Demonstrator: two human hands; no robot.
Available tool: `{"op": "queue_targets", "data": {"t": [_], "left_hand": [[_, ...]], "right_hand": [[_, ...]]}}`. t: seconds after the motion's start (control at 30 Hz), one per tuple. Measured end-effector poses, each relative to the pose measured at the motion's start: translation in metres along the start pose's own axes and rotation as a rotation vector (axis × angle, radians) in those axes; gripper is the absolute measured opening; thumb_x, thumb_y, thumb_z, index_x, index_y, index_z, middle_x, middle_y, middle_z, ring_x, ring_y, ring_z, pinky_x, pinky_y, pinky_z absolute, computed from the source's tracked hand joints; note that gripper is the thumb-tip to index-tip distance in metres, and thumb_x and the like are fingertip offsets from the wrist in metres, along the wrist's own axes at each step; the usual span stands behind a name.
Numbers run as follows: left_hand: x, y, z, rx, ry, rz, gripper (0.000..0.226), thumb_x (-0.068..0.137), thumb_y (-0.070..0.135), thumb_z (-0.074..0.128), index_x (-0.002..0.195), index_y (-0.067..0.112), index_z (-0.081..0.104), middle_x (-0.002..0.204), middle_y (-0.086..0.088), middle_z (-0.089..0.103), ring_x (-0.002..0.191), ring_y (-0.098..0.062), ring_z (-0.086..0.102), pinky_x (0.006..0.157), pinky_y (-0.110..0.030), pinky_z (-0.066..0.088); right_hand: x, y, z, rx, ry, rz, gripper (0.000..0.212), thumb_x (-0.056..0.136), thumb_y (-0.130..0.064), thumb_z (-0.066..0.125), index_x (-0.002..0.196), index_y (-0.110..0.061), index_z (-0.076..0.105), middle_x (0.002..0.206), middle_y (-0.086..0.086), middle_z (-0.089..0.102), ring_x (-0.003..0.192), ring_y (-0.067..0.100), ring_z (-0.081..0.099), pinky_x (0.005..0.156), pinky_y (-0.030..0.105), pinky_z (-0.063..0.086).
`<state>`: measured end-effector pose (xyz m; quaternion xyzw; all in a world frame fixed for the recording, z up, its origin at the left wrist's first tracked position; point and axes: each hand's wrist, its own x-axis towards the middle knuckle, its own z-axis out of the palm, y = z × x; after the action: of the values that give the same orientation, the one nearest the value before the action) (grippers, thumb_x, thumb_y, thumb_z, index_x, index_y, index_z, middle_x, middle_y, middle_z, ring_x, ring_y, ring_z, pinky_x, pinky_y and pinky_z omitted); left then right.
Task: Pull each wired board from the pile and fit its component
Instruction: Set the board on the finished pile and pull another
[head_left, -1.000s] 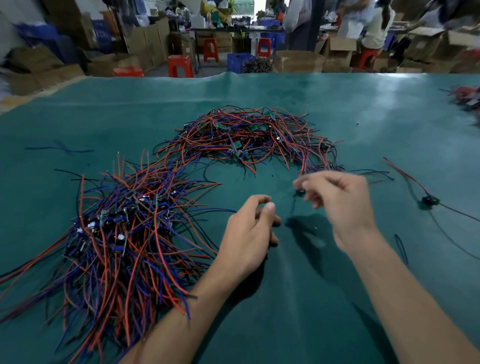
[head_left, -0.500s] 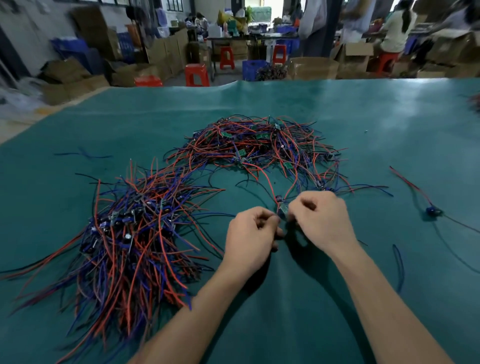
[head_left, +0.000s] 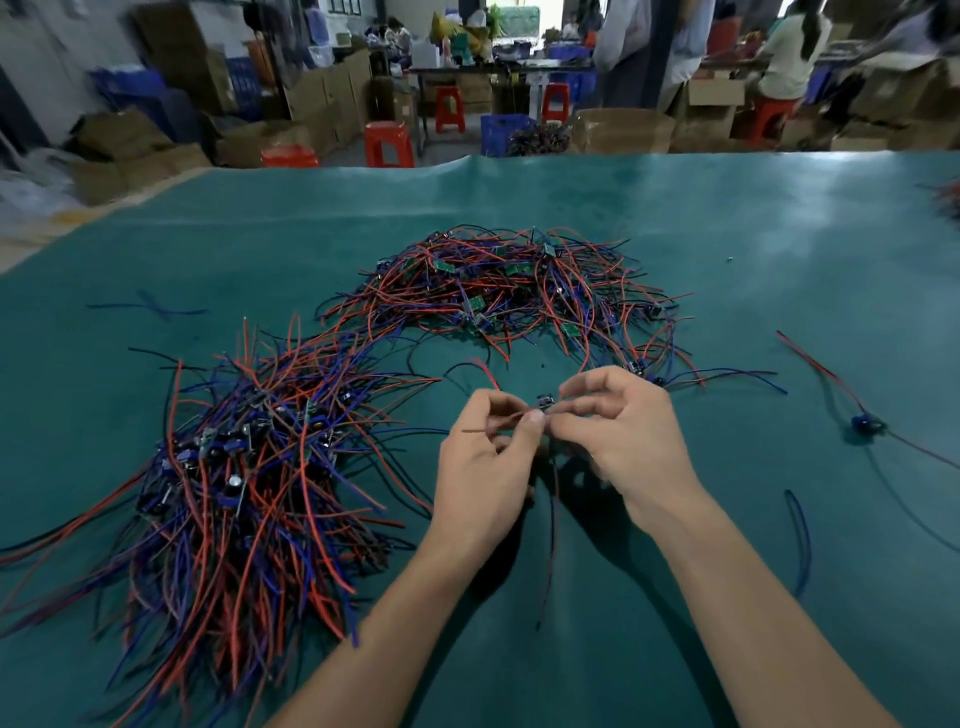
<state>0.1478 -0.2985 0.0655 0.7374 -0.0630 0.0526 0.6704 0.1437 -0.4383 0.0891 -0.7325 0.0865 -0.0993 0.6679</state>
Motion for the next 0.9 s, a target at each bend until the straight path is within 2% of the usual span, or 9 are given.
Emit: {"op": "queue_targets", "data": {"t": [0.1,0.2,0.27,0.37,0.5,0.57,0.67,0.77,0.9], "left_hand": [[0.001,0.0,0.001,-0.095,0.043,-0.014,0.021,0.094,0.004,0.065,0.096,0.023,0.057,0.088,0.003,0.073,0.077,-0.017,0.071,0.055,-0.03,0.055],[0.001,-0.003,0.0,-0.061,0.053,0.033,0.038,0.091,-0.006,0.061,0.099,0.029,0.048,0.095,0.002,0.076,0.089,-0.018,0.074,0.071,-0.037,0.06],[0.003,-0.004,-0.002,-0.072,0.078,0.036,0.043,0.087,-0.005,0.069,0.103,0.028,0.046,0.094,0.003,0.077,0.089,-0.015,0.075,0.08,-0.035,0.06],[0.005,-0.003,-0.002,-0.093,0.108,-0.011,0.046,0.081,-0.003,0.078,0.103,0.026,0.051,0.087,0.008,0.076,0.08,-0.008,0.073,0.076,-0.023,0.057],[0.005,-0.004,-0.002,0.009,0.152,-0.053,0.028,0.078,0.008,0.085,0.099,0.018,0.068,0.099,-0.007,0.074,0.085,-0.016,0.073,0.085,-0.036,0.06],[0.005,-0.004,-0.002,0.04,0.175,-0.025,0.021,0.079,0.011,0.085,0.093,0.019,0.072,0.095,-0.006,0.074,0.081,-0.01,0.072,0.083,-0.031,0.06],[0.003,-0.001,-0.002,0.063,0.168,0.027,0.015,0.086,0.015,0.077,0.09,0.024,0.065,0.083,0.002,0.073,0.073,-0.01,0.069,0.077,-0.031,0.056],[0.002,0.0,-0.002,0.049,0.124,0.036,0.019,0.09,0.014,0.073,0.09,0.025,0.057,0.078,0.003,0.073,0.074,-0.02,0.07,0.075,-0.039,0.058],[-0.002,0.003,-0.003,0.14,0.061,0.148,0.019,0.088,0.011,0.074,0.085,0.023,0.059,0.077,0.011,0.07,0.067,-0.012,0.064,0.066,-0.032,0.054]], "right_hand": [[-0.001,0.003,0.003,-0.005,-0.07,-0.002,0.021,0.076,0.001,0.081,0.084,-0.013,0.068,0.072,0.006,0.075,0.054,0.01,0.061,0.04,0.02,0.04],[-0.002,0.006,0.009,-0.052,-0.077,0.007,0.018,0.078,0.002,0.077,0.077,-0.015,0.07,0.066,0.005,0.072,0.053,0.011,0.06,0.042,0.022,0.04],[-0.001,0.005,0.01,-0.003,-0.088,0.017,0.018,0.08,0.002,0.073,0.084,-0.016,0.073,0.072,0.003,0.073,0.058,0.012,0.061,0.043,0.024,0.042],[0.002,0.002,0.011,0.116,-0.127,0.052,0.025,0.085,0.003,0.067,0.097,-0.018,0.075,0.093,-0.001,0.077,0.07,0.009,0.065,0.048,0.023,0.047],[0.011,0.008,0.009,0.007,0.067,0.065,0.016,0.09,-0.013,0.07,0.102,-0.02,0.078,0.097,-0.013,0.075,0.096,0.01,0.069,0.082,0.033,0.058],[0.012,0.011,0.003,-0.213,0.148,0.001,0.023,0.089,-0.026,0.073,0.112,-0.022,0.076,0.107,-0.026,0.065,0.111,0.007,0.064,0.1,0.026,0.049],[0.007,0.008,0.004,-0.3,0.165,-0.124,0.014,0.087,-0.028,0.073,0.101,-0.03,0.078,0.112,-0.024,0.067,0.099,-0.003,0.064,0.082,0.004,0.04],[0.002,0.003,0.01,-0.24,0.084,-0.19,0.01,0.078,-0.036,0.072,0.075,-0.029,0.079,0.08,-0.014,0.074,0.074,-0.003,0.065,0.073,0.017,0.046],[-0.004,-0.003,0.014,-0.065,-0.051,-0.069,0.031,0.073,-0.052,0.076,0.079,-0.022,0.079,0.071,-0.007,0.072,0.067,0.004,0.059,0.067,0.03,0.047]]}}
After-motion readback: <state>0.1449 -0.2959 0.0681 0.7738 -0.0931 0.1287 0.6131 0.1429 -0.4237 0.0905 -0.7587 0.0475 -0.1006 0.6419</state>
